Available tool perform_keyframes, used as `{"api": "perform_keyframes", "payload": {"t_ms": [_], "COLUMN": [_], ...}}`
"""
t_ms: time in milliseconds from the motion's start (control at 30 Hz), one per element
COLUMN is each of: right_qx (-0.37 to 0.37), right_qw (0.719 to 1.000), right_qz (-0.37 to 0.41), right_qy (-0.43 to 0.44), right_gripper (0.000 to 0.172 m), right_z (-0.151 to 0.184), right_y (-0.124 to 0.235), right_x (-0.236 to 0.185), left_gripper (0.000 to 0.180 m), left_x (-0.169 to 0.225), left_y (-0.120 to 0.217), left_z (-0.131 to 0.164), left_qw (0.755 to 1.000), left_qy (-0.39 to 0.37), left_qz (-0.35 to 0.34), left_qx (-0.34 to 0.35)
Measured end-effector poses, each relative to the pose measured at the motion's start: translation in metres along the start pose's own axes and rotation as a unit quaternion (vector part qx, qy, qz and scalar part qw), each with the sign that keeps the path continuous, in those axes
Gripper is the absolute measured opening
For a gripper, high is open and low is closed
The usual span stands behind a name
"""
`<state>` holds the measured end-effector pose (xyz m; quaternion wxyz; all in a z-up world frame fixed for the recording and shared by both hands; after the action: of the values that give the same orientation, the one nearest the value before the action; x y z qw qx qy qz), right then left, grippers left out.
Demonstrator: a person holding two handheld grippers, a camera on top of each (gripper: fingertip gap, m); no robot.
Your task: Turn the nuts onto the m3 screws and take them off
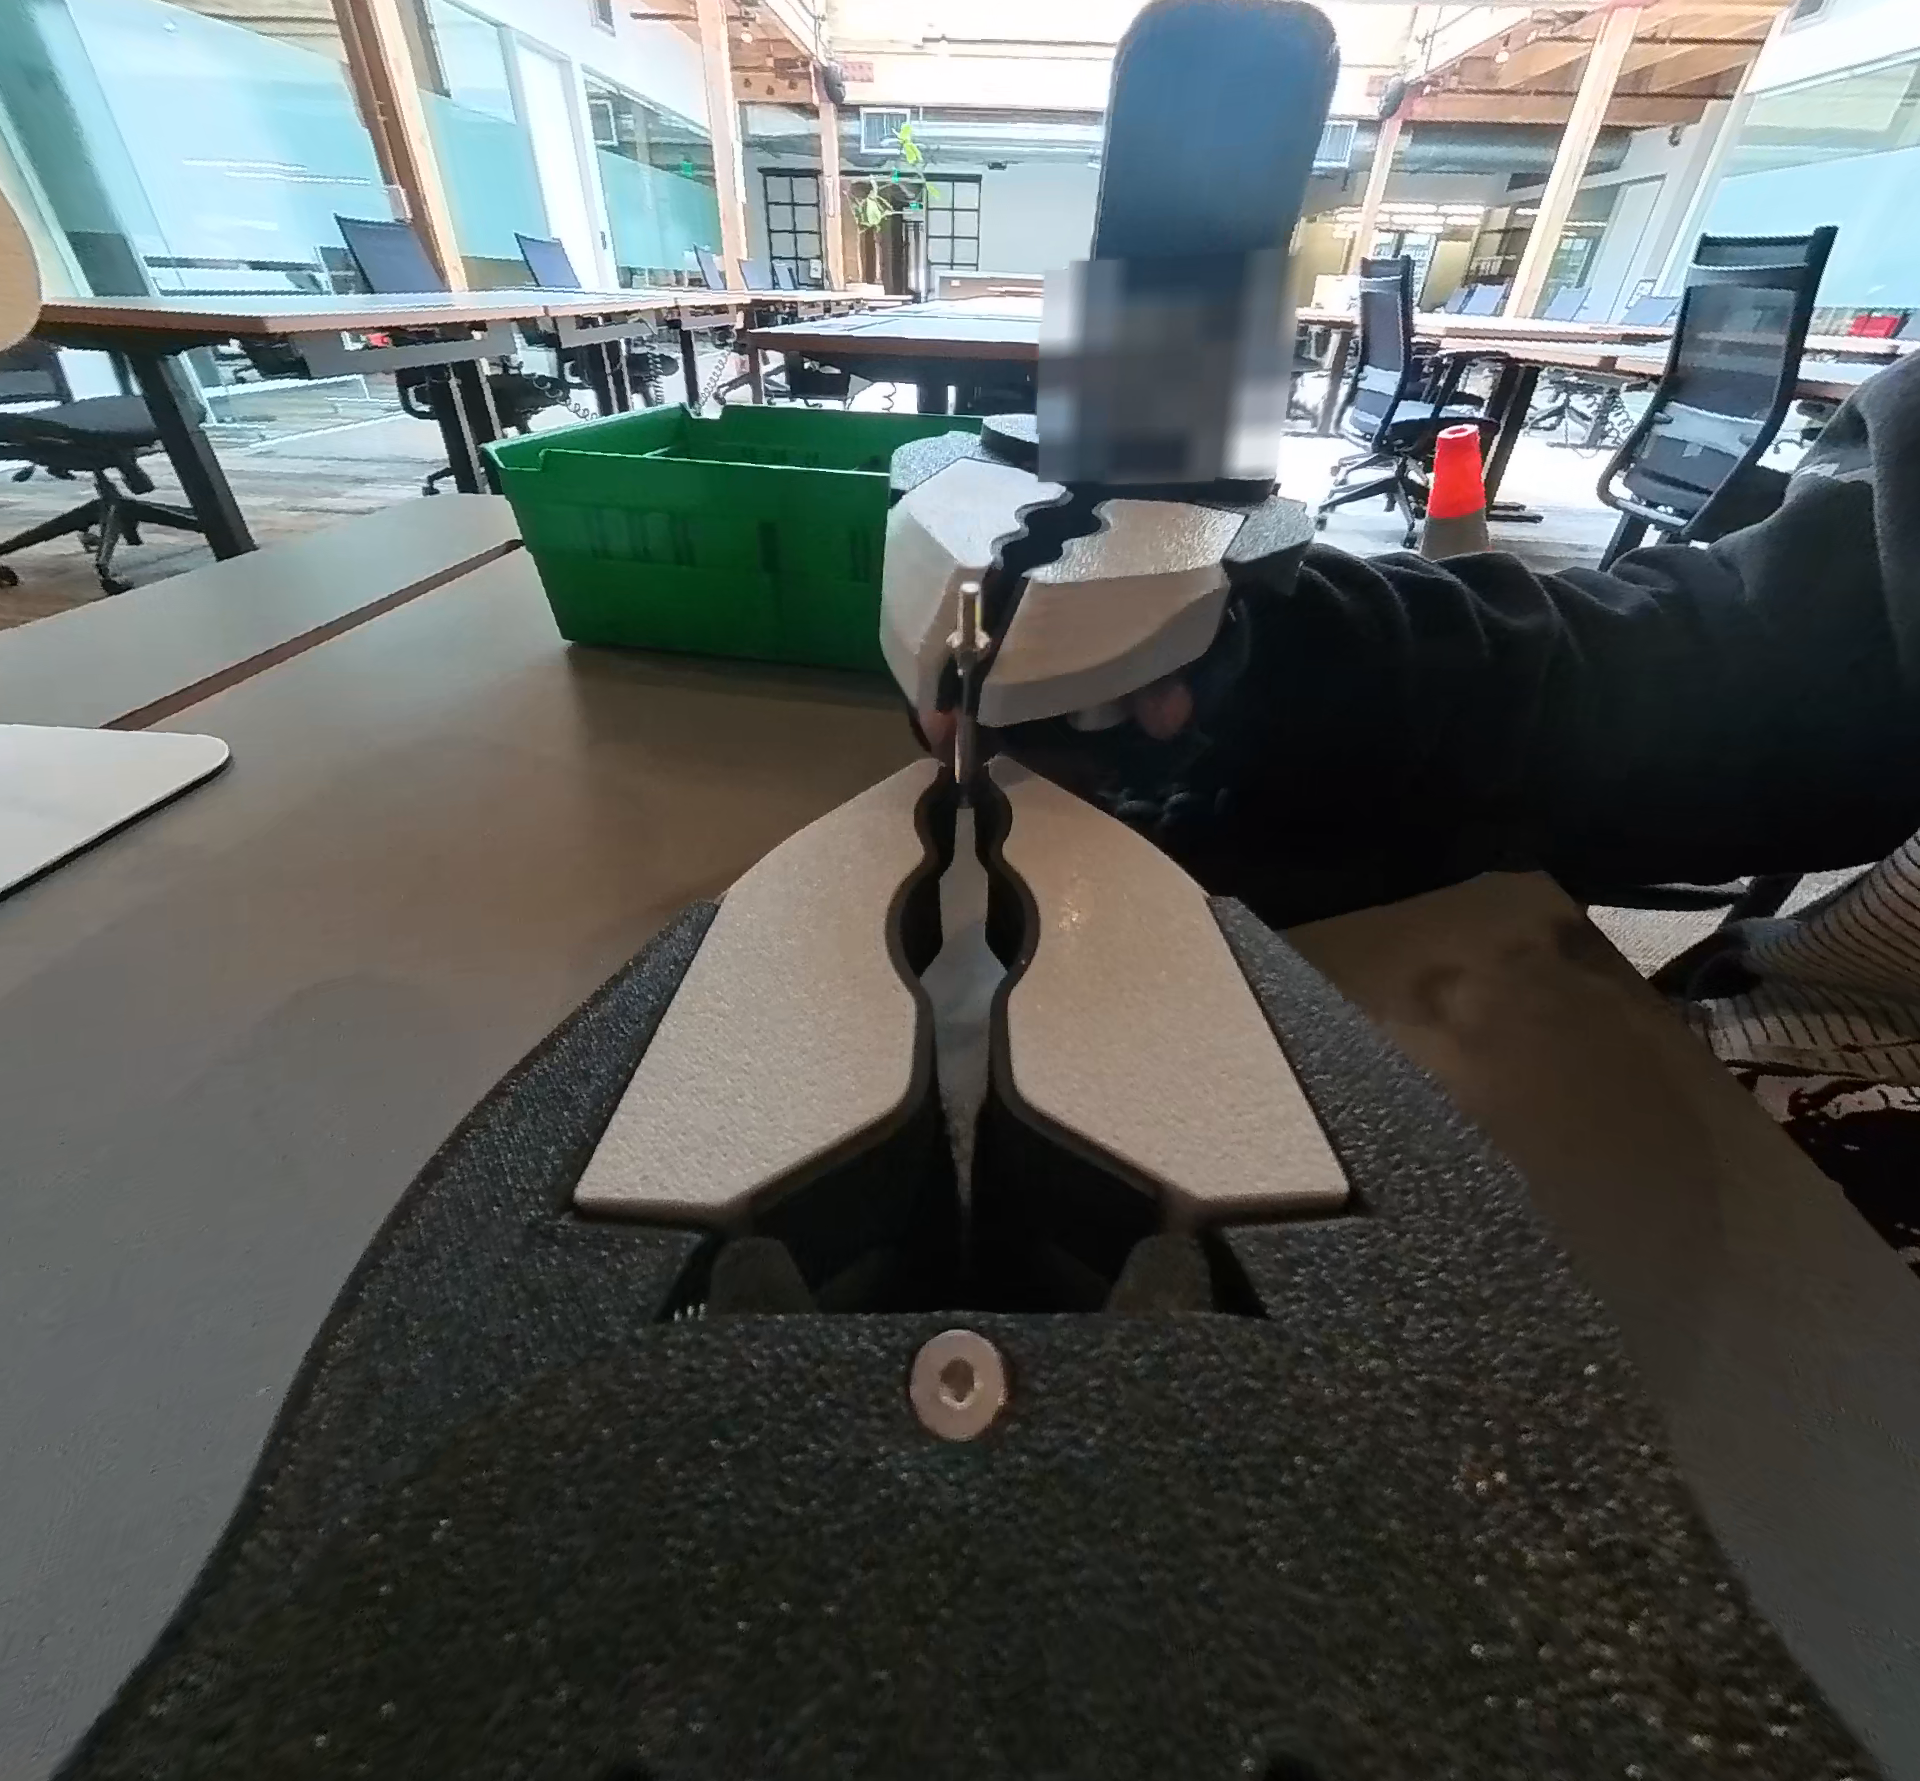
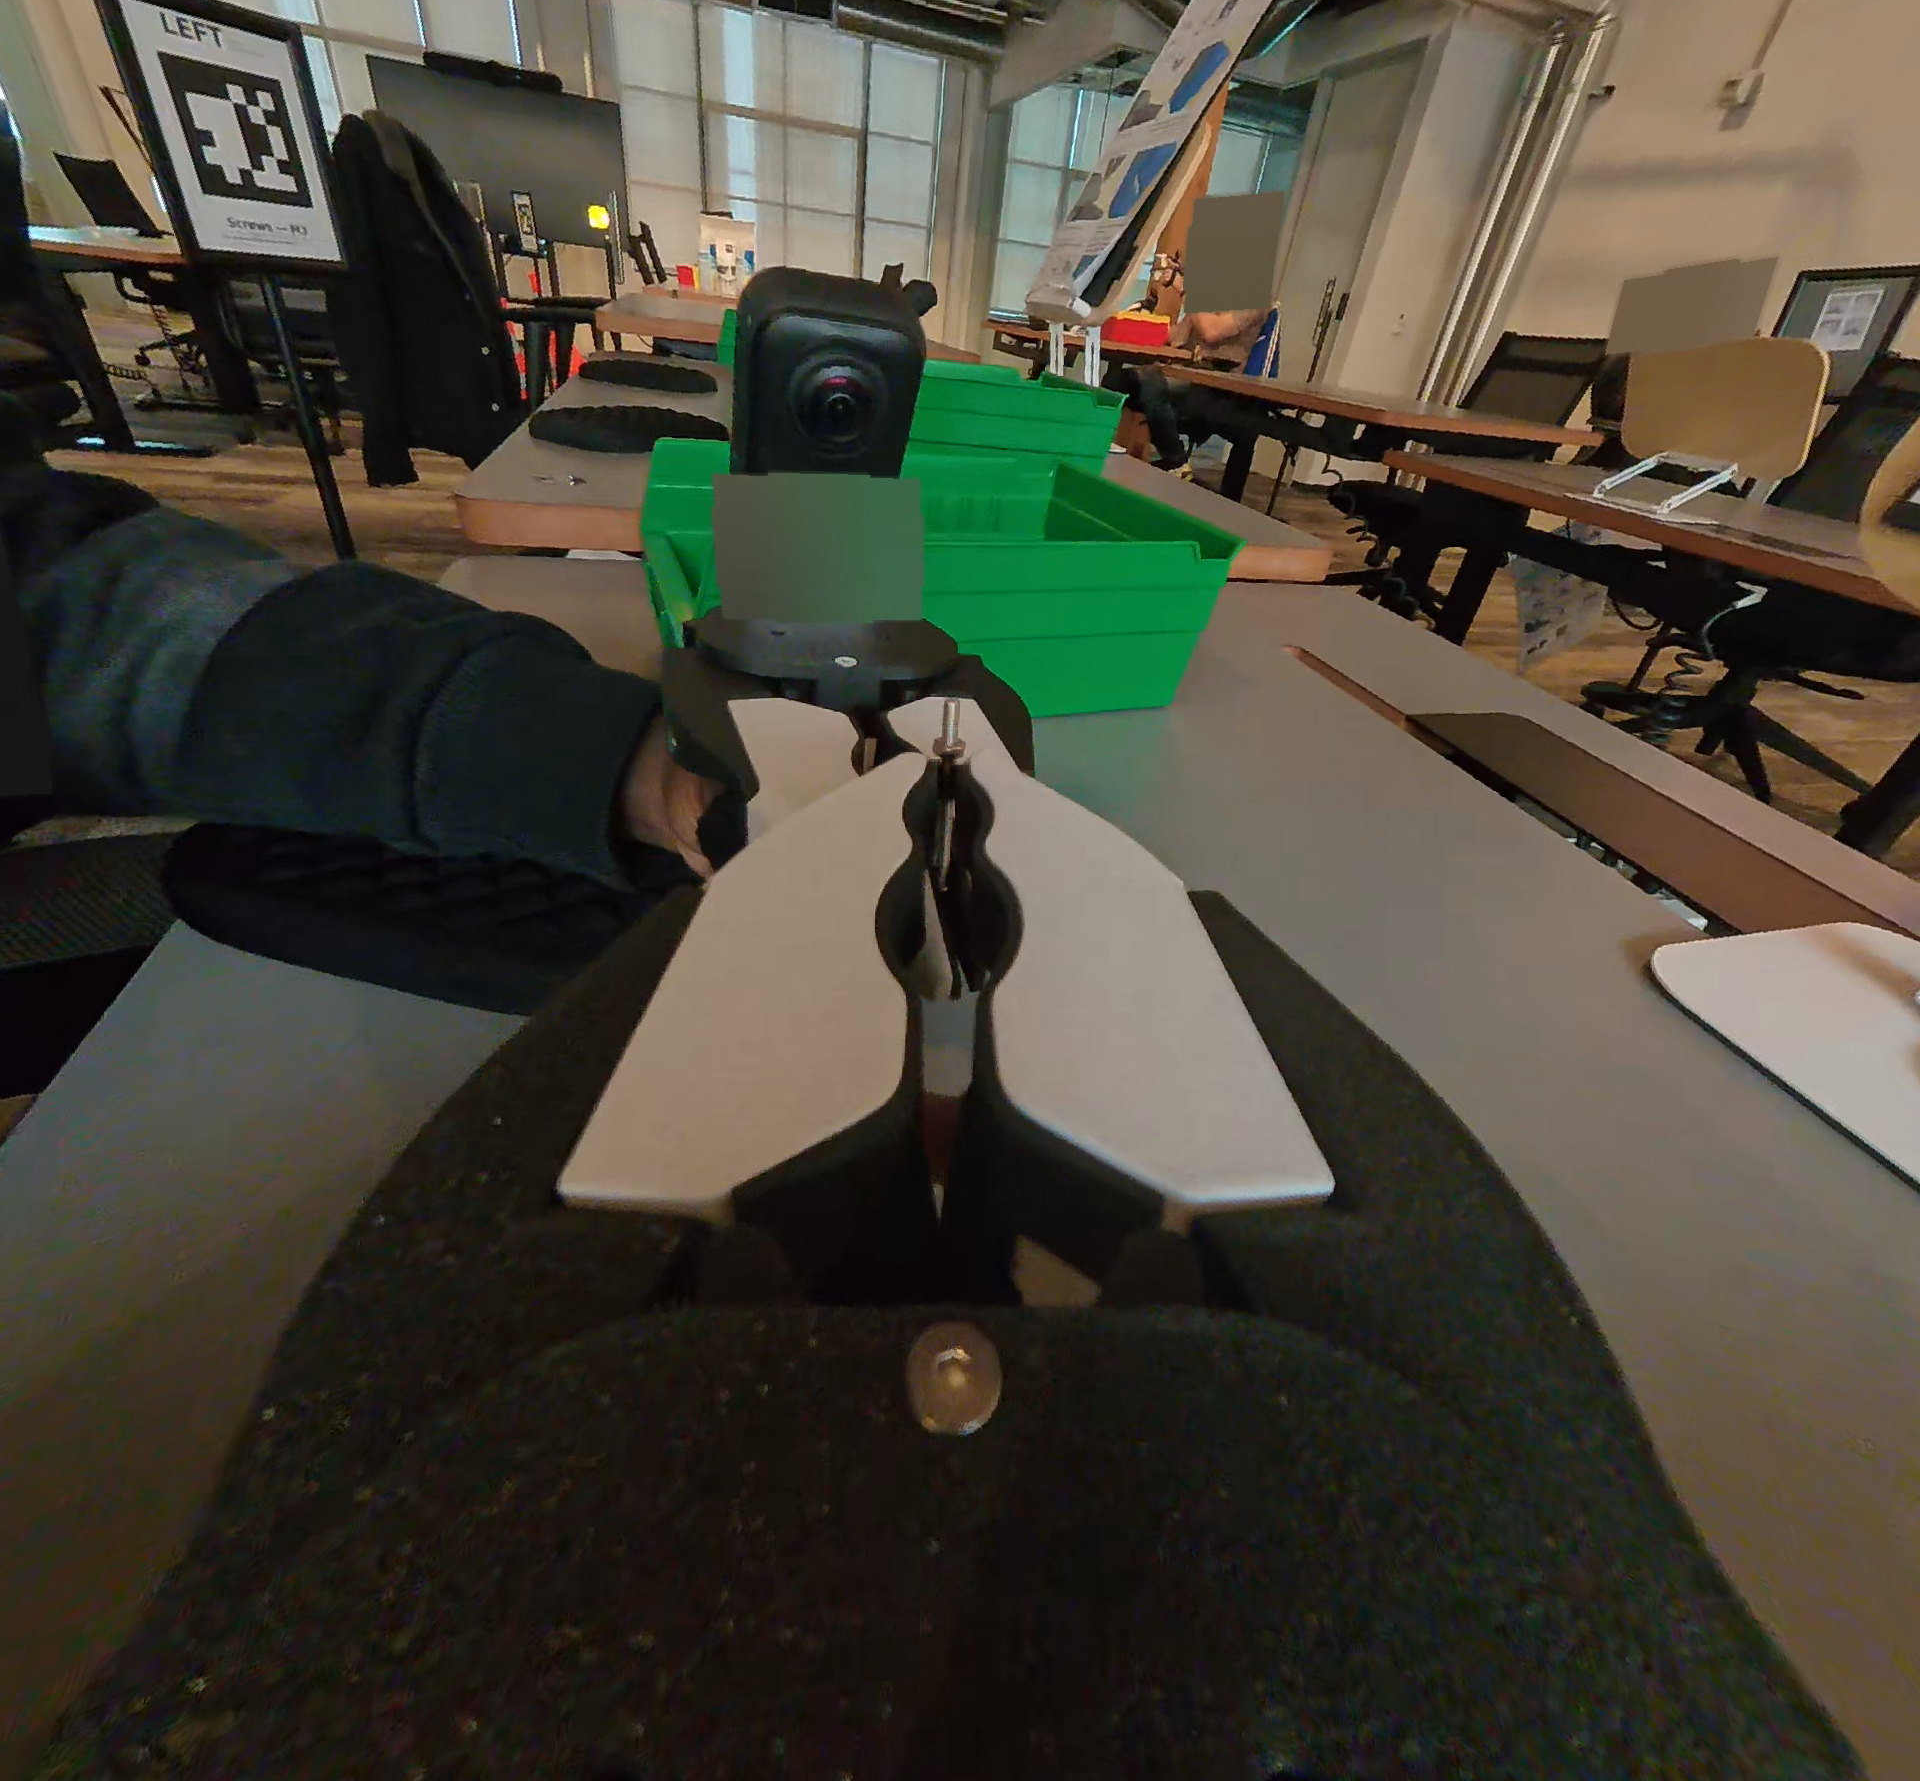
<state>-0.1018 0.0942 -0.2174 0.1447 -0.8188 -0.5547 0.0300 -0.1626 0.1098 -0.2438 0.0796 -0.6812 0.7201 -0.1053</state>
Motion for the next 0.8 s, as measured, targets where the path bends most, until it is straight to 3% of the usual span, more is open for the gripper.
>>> {"api": "perform_keyframes", "payload": {"t_ms": [200, 400, 800], "right_qx": [0.004, 0.019, 0.104], "right_qw": [1.0, 1.0, 0.993], "right_qz": [0.002, -0.003, 0.038], "right_qy": [-0.007, -0.01, -0.038], "right_gripper": [0.001, 0.015, 0.023], "right_z": [0.001, -0.002, -0.022], "right_y": [0.0, 0.001, 0.013], "right_x": [0.001, 0.0, 0.016], "left_gripper": [0.002, 0.002, 0.002], "left_x": [0.0, -0.003, -0.008], "left_y": [0.001, 0.002, 0.003], "left_z": [0.0, -0.003, -0.004], "left_qw": [1.0, 1.0, 1.0], "left_qy": [-0.002, 0.008, 0.011], "left_qz": [-0.002, -0.006, -0.012], "left_qx": [-0.001, 0.014, 0.018]}}
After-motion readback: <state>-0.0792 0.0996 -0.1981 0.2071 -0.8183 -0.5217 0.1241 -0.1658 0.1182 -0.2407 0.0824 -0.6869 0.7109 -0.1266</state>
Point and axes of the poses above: each gripper's, where its closed fingertips meet, y back along the fingers, z out of its underside, x = y × z across the jaws, the point moved 5 cm from there along y, back along the fingers, and after that the axes turned 15 degrees about x, right-handed, at the moved point
